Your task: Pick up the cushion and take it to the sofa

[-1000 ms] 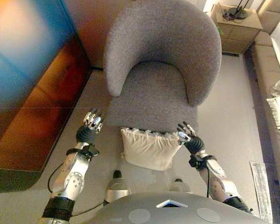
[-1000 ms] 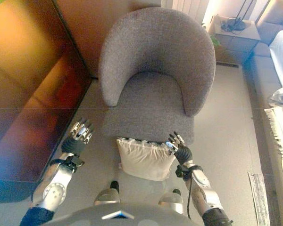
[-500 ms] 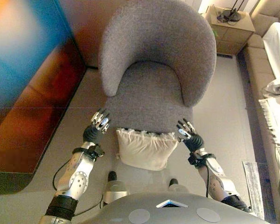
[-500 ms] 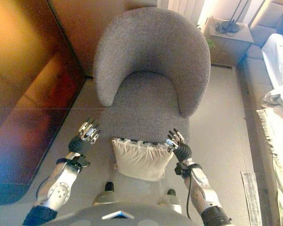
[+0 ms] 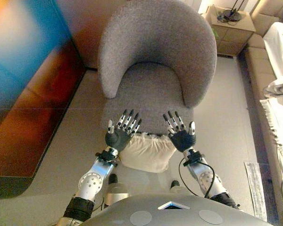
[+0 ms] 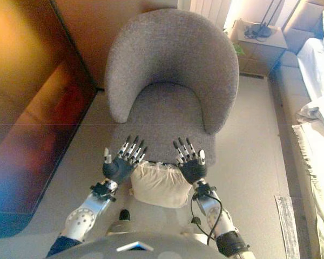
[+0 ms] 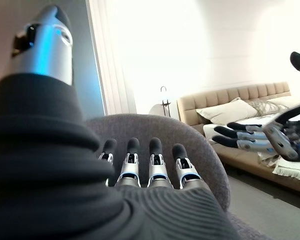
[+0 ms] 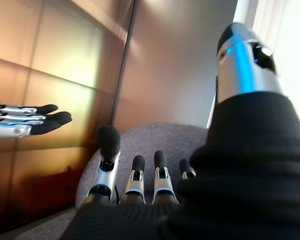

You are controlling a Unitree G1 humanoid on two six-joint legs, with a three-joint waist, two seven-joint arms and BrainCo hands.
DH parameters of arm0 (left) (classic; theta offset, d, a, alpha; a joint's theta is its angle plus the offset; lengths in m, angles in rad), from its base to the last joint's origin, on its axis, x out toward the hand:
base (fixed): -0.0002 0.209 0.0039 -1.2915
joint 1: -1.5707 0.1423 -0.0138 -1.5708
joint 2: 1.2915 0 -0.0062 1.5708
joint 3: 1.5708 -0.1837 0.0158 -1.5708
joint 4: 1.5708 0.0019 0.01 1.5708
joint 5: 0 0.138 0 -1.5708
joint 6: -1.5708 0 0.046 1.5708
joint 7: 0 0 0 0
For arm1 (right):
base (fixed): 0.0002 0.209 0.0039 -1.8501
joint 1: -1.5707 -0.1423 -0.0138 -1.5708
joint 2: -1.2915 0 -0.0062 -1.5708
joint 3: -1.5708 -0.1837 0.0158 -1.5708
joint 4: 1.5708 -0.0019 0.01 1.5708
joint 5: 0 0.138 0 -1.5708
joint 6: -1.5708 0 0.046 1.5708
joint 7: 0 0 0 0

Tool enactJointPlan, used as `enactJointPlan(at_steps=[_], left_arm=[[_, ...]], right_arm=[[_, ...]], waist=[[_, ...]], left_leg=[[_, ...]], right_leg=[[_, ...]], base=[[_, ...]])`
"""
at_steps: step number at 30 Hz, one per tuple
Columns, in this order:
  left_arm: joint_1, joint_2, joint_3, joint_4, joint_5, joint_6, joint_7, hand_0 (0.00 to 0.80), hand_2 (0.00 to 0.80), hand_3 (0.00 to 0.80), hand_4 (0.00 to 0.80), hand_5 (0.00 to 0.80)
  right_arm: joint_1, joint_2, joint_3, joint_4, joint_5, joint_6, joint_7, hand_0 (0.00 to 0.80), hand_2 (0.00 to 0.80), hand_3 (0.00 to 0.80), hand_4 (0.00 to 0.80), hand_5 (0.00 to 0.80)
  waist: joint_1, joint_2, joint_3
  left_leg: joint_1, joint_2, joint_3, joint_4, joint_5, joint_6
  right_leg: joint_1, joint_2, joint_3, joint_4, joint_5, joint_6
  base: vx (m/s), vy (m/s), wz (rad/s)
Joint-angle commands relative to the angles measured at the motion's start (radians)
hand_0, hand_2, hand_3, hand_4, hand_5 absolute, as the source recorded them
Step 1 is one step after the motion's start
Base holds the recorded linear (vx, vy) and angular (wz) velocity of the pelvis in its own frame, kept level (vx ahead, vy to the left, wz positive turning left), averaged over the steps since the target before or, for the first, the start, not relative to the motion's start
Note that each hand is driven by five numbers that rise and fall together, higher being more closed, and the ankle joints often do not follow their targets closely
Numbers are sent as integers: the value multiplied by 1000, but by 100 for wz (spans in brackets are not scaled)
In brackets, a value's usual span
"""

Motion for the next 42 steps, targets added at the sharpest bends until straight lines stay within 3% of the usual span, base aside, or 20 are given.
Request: enactJointPlan(at_steps=[1,11,14,19,25,32,42], left_arm=[[-46,19,8,-31,60,-24,-66,0,0,0,0,0],[-40,24,-16,-49,66,19,-70,0,0,0,0,0],[-33,14,-31,-47,45,127,-136,0,0,0,0,0],[-27,22,-125,-57,122,294,-322,0,0,0,0,0],[-47,68,-206,-63,230,385,-437,0,0,0,0,0],[-58,115,-255,-64,243,423,-491,0,0,0,0,0],[-72,125,-261,-44,214,359,-478,0,0,0,0,0]], right_arm=[[-9,-3,-23,-94,54,7,59,0,0,0,0,0],[-16,-11,-12,-106,37,10,80,0,0,0,0,0],[-31,-18,-6,-111,38,4,91,0,0,0,0,0],[-68,-34,20,-122,43,2,87,0,0,0,0,0],[-97,-51,48,-100,80,9,97,0,0,0,0,0],[-108,-71,63,-106,107,1,82,0,0,0,0,0],[-93,-87,88,-132,68,41,119,0,0,0,0,0]], waist=[[-11,21,-21],[-7,18,-31],[-3,16,-28],[-5,15,-33],[-13,20,-35],[-25,26,-38],[-34,27,-43]], left_leg=[[-53,17,7,32,-28,56],[-41,17,9,21,-27,55],[-37,19,10,22,-28,55],[-29,24,13,16,-29,52],[-19,29,25,13,-29,51],[-8,29,32,9,-31,53],[4,30,40,0,-28,54]], right_leg=[[-24,-23,-18,49,-17,7],[-18,-22,-25,34,-8,8],[-16,-20,-28,34,-8,7],[-13,-17,-27,31,-7,10],[-15,-14,-20,36,-9,11],[-16,-12,-14,36,-9,13],[-12,-12,-16,33,-5,12]], base=[[-6,15,-6],[0,1,0],[0,0,0],[0,0,0],[0,0,0],[4,1,0],[15,5,-3]])
